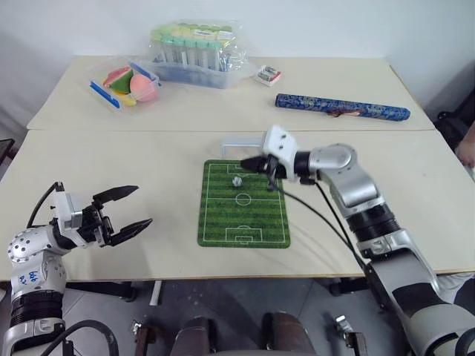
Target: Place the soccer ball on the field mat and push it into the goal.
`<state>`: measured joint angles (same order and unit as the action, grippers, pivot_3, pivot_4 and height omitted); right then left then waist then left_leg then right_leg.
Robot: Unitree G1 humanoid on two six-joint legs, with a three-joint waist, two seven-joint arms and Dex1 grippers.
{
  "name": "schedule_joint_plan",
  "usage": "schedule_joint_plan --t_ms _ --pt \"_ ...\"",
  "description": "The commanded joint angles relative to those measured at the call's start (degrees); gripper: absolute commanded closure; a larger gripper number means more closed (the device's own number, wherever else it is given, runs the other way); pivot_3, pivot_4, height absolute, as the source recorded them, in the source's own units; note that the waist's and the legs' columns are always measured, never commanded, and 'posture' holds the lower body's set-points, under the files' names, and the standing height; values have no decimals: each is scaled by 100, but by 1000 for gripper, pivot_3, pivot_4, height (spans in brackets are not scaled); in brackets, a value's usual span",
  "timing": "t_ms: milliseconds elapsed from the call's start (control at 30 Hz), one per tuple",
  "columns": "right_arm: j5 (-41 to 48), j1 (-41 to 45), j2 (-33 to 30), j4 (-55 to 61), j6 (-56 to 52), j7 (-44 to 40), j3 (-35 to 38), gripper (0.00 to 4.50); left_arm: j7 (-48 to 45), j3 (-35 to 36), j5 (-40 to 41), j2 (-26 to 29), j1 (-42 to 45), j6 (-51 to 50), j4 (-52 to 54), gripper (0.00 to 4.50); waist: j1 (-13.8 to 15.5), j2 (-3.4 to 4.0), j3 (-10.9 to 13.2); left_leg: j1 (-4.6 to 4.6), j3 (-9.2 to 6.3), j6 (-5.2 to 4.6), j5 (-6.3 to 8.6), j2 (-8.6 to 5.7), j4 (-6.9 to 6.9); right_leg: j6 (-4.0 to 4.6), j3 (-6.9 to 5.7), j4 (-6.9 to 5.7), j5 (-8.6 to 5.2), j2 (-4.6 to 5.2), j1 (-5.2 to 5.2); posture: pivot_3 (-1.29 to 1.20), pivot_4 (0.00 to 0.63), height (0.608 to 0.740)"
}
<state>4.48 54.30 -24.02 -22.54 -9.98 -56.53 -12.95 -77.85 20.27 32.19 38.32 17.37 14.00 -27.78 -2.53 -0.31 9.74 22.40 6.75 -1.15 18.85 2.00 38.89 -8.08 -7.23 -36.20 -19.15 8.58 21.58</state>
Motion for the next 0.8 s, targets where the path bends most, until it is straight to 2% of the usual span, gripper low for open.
schedule_joint_plan --t_ms 33,200,267,533,633,700,800 --pt "95 87 -242 36 112 -47 321 4460 378 40 -203 28 209 65 -124 0 6 0 0 1 -3 0 0 -1 -1 0 -2 0 0 1 0 0 150 740" --pt "417 -273 -723 300 -181 -346 714 4460 1322 79 -450 1 472 -329 -226 0 23 -3 2 3 -5 0 0 -5 1 0 -2 2 0 4 -2 0 150 740" --pt "667 -664 -1132 486 -192 -859 880 4108 1599 120 -467 -20 514 -445 -199 0 54 -5 3 3 -6 -1 0 -5 1 0 -2 2 0 4 -3 0 150 740" --pt "1249 -1479 -2226 -369 255 -1939 1745 1515 1669 401 -41 49 579 -835 255 0 75 -9 11 4 7 -2 1 -2 6 0 -2 14 0 4 -6 0 150 740" --pt "1380 -1821 -2505 -516 481 -2485 1866 598 1631 498 121 207 539 -1262 365 0 71 -10 12 0 8 -2 1 0 6 0 -1 15 0 2 -9 0 150 740" --pt "1427 -1978 -2718 -665 515 -2763 1957 31 1234 518 163 460 272 -1465 455 0 63 -10 12 0 10 -2 1 1 5 0 -1 15 0 2 -8 0 150 740" --pt "1423 -1988 -2869 -839 573 -2923 2019 31 985 580 200 753 57 -1748 456 0 42 0 18 -1 18 -2 1 1 4 0 5 17 0 2 -6 0 150 740"
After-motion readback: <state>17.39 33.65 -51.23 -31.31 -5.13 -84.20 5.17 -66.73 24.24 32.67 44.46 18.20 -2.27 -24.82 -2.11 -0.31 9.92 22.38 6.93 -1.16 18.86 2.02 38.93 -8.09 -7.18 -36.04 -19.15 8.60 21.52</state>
